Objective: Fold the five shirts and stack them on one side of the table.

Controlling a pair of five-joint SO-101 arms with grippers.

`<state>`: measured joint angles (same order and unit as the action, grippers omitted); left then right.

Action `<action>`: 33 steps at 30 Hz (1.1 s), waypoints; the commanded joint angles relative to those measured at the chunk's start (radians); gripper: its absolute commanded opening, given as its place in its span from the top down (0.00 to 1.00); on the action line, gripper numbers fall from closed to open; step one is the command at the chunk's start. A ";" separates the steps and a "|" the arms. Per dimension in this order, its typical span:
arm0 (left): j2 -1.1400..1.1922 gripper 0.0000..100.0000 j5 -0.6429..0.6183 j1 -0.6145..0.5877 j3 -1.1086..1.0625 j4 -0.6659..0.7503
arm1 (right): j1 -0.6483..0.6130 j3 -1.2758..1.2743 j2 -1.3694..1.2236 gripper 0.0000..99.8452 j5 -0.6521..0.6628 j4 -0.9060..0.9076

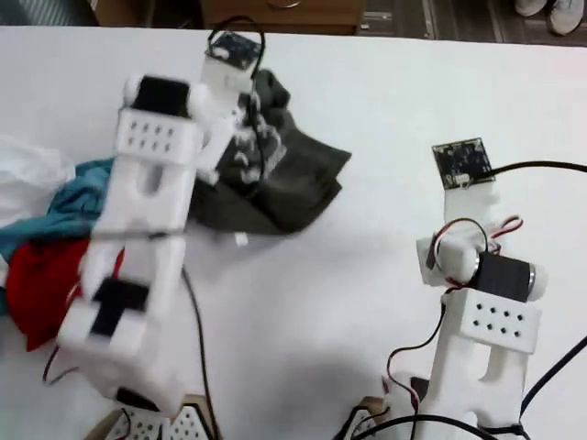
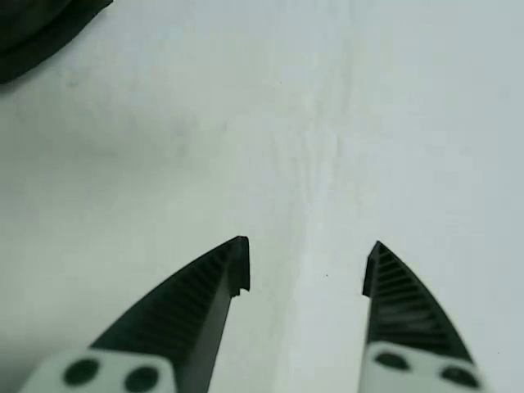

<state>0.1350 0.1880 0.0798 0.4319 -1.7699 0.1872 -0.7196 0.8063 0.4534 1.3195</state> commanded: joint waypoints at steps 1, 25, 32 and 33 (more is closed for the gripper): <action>-0.316 0.98 0.011 0.015 -0.251 -0.018 | -0.015 0.005 0.004 0.77 -0.008 -0.010; -0.568 0.98 0.333 0.245 -0.302 0.048 | 0.202 0.005 0.004 0.77 -0.009 -0.016; -0.362 0.98 0.338 0.417 -0.383 0.058 | 0.268 0.005 0.004 0.77 -0.003 -0.015; -0.336 0.98 0.338 0.423 -0.384 0.058 | 0.266 0.005 0.004 0.77 -0.005 -0.015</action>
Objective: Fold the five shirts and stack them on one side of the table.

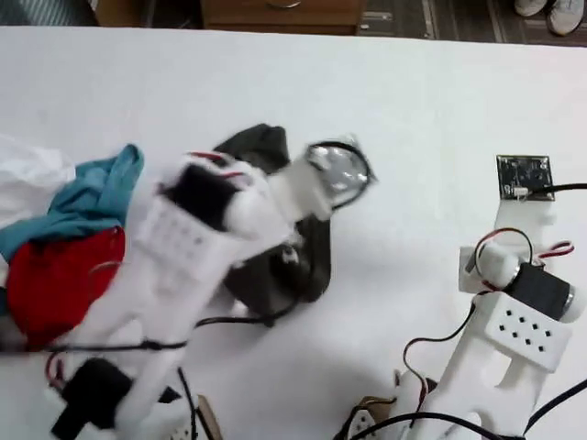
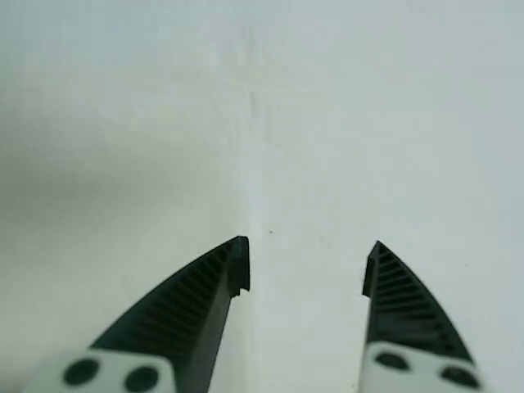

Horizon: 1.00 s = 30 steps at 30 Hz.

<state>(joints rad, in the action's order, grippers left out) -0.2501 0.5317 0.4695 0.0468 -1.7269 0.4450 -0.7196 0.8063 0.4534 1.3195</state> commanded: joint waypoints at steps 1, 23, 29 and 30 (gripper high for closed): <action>0.071 0.98 -0.006 0.035 0.002 0.014 | 0.008 0.005 0.004 0.77 -0.006 -0.015; 0.104 0.65 -0.081 -1.022 0.349 -0.037 | -0.598 0.077 -0.028 0.77 -0.003 -0.068; 0.112 0.65 -0.104 -1.290 0.346 -0.037 | -0.949 0.324 -0.374 0.77 -0.008 0.016; 0.112 0.65 -0.104 -1.321 0.346 -0.037 | -0.981 0.387 -0.447 0.77 -0.008 0.038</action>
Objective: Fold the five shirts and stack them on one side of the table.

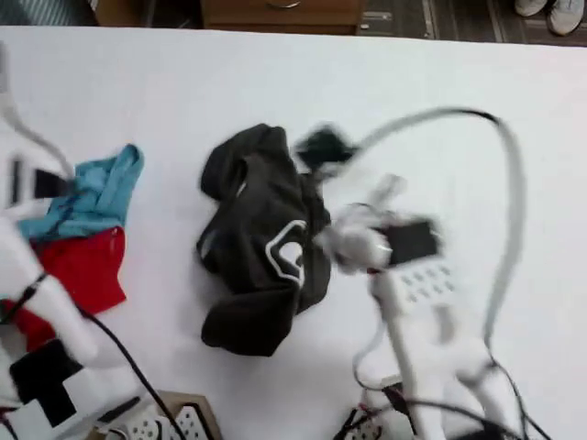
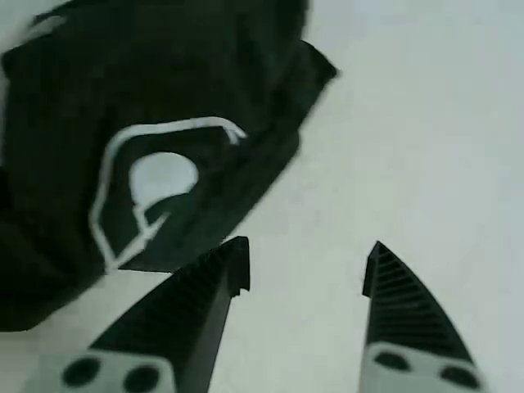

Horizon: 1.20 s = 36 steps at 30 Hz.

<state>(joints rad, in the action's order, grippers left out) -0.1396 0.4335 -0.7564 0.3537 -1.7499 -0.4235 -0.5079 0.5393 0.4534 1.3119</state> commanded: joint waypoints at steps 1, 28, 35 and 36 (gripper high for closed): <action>0.002 0.65 -0.006 -0.124 0.039 -0.012 | -0.148 0.238 -0.252 0.77 -0.005 0.071; -0.005 0.65 0.000 -0.331 -0.174 0.112 | -0.390 0.715 -1.055 0.89 0.049 0.127; 0.000 0.65 0.000 -0.325 -0.182 0.114 | -0.165 0.914 -1.043 0.98 0.044 0.173; 0.000 0.65 0.000 -0.324 -0.182 0.114 | -0.142 0.953 -1.033 0.98 0.048 0.196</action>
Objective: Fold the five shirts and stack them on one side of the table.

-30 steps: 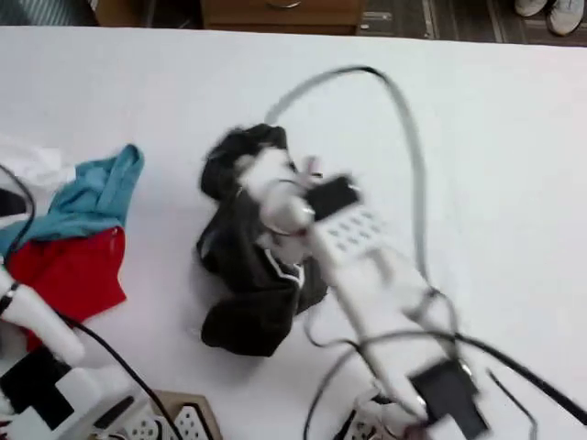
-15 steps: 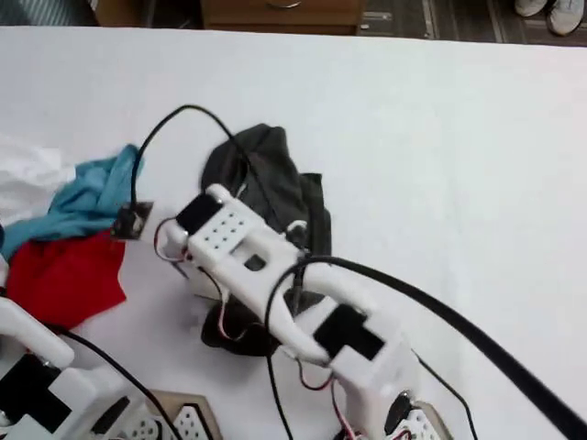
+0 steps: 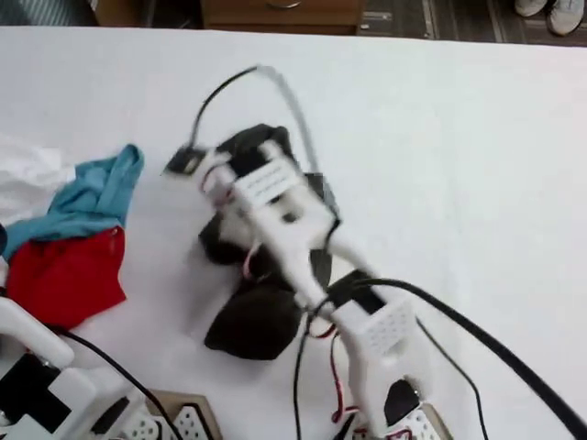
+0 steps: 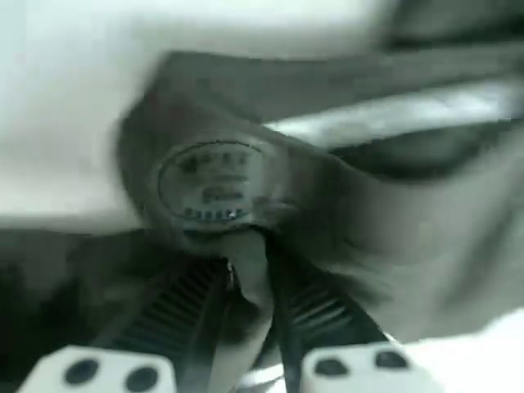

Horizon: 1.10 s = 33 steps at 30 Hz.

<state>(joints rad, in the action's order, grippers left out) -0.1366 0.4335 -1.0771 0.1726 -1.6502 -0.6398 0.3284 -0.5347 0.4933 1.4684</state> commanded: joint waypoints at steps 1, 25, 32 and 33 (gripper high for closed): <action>-0.002 0.65 0.000 -0.002 -0.001 0.014 | 0.093 0.160 0.050 0.98 0.008 0.068; 0.000 0.65 -0.002 0.489 -0.002 -0.051 | 0.892 0.232 0.228 0.92 0.011 0.222; 0.000 0.65 -0.002 0.720 -0.150 0.028 | 1.040 0.163 0.234 0.69 0.167 0.229; 0.000 0.65 -0.002 0.749 -0.188 0.054 | 1.038 0.132 0.239 0.69 0.195 0.231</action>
<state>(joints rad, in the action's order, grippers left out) -0.1320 0.4335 -0.4127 0.0499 -1.6533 0.3836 0.4987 -0.3751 0.6099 1.6893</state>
